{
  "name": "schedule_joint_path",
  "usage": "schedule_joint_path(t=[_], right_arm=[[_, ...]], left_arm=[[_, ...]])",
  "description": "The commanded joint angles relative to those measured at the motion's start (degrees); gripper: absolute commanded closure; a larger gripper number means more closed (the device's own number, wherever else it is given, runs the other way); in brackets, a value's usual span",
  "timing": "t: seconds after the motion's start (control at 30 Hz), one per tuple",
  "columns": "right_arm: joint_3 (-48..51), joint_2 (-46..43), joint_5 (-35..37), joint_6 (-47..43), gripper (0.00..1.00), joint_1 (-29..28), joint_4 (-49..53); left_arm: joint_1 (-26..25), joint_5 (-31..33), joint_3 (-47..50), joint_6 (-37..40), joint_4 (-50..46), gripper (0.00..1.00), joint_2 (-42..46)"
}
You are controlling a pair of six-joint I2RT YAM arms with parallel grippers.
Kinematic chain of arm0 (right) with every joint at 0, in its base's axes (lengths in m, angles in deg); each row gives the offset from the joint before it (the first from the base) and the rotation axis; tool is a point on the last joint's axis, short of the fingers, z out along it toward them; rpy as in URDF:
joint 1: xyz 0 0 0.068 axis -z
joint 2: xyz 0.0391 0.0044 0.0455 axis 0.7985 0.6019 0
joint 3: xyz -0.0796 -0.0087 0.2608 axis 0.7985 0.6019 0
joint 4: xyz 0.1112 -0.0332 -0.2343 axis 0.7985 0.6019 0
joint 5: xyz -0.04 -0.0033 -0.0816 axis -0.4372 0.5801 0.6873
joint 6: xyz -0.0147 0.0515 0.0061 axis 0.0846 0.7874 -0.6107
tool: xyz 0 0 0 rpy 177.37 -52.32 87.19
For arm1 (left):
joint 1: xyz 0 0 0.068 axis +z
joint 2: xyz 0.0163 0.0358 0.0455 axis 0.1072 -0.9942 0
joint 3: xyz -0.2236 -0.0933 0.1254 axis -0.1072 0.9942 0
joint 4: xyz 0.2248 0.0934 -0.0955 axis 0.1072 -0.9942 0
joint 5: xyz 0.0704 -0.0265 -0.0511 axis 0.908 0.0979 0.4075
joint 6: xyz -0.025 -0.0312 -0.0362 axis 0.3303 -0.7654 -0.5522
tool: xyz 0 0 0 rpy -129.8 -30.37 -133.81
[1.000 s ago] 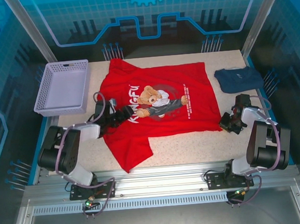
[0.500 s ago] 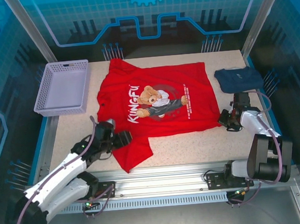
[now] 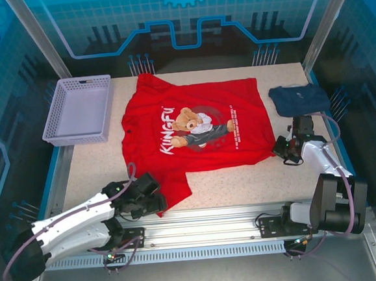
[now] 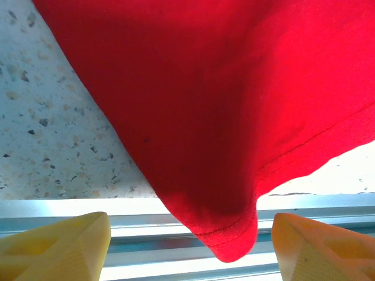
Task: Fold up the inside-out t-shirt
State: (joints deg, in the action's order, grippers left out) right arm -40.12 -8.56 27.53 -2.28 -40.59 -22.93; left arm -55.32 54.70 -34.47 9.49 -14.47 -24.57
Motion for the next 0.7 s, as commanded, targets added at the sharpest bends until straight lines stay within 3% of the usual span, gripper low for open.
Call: schedule_joint_path(t=[0.0,0.33,0.67], right_arm=[[0.8,-1.2,-1.3,0.1,0.99,-0.6,-0.3],[0.8,-1.2,-1.5,-0.1,0.99,-0.6,-0.3],[1.0,-1.3,-1.4,-0.2,0.99,-0.7,-0.4]], left_arm=[[-0.6,-1.9,-0.6,-0.3,1.1,0.28,-2.9],[-4.1,0.0,-2.8,1.5,3.6,0.50,-11.0],[-4.1,1.0,-2.6,2.0,3.9,0.68,-10.0]])
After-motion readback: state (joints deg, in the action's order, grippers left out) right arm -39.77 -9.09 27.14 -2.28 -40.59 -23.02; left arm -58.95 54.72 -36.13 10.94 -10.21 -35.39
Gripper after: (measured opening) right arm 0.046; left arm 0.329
